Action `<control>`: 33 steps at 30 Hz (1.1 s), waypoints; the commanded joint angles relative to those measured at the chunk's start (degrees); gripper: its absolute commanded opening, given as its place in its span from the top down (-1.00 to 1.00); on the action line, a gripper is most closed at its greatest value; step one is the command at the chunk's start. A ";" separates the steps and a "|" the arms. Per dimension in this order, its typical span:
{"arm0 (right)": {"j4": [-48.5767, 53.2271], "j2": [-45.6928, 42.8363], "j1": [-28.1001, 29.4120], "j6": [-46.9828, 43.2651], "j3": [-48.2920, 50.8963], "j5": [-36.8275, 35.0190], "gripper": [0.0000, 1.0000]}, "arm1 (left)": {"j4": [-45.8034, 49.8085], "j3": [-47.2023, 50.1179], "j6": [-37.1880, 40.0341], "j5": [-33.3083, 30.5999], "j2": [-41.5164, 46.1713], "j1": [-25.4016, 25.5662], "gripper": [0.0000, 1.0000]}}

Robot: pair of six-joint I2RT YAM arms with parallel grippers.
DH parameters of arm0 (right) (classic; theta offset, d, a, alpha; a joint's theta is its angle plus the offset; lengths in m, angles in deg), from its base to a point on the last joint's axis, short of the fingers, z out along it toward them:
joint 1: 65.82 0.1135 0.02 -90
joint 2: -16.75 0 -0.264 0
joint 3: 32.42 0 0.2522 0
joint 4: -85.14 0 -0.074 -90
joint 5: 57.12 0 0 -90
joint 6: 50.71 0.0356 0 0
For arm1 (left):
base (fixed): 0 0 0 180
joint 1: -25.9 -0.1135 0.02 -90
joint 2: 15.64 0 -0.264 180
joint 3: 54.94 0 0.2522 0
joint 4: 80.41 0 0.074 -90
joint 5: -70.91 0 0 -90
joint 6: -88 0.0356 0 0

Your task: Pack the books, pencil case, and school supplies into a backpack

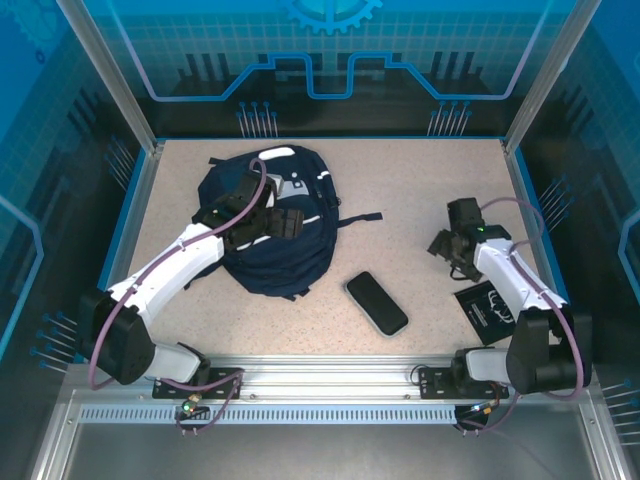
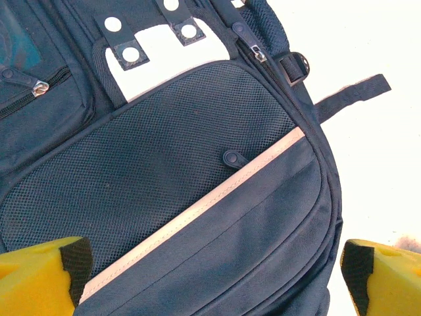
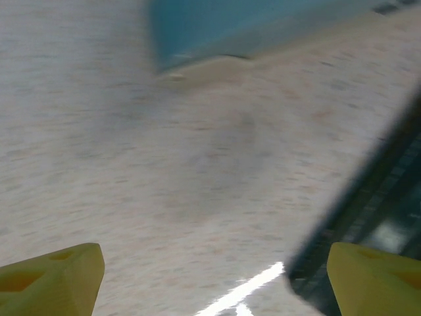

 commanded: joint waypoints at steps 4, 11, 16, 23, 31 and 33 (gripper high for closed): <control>-1.36 -2.39 -10.25 -1.07 7.94 3.45 -0.79 | -0.81 -1.34 -0.53 1.11 -1.05 -0.41 -0.97; -5.90 2.82 -17.53 -4.47 10.04 12.76 -0.74 | -1.13 -1.61 -0.79 1.71 -2.45 -0.45 -0.97; -9.71 5.76 -17.53 -3.55 11.30 20.55 -0.71 | -1.21 -1.78 -0.91 2.26 -3.27 -0.47 -0.97; -15.64 9.95 -12.19 2.40 11.84 30.62 -0.66 | -0.91 -3.15 -1.40 3.63 -4.58 -0.40 -0.97; -15.49 12.02 0.98 7.27 6.70 28.68 -0.67 | -0.86 -4.22 -2.61 6.03 -5.48 -0.38 -0.97; -16.01 13.51 3.28 7.89 5.43 28.86 -0.67 | -0.84 -4.53 -3.05 6.79 -5.86 -0.38 -0.97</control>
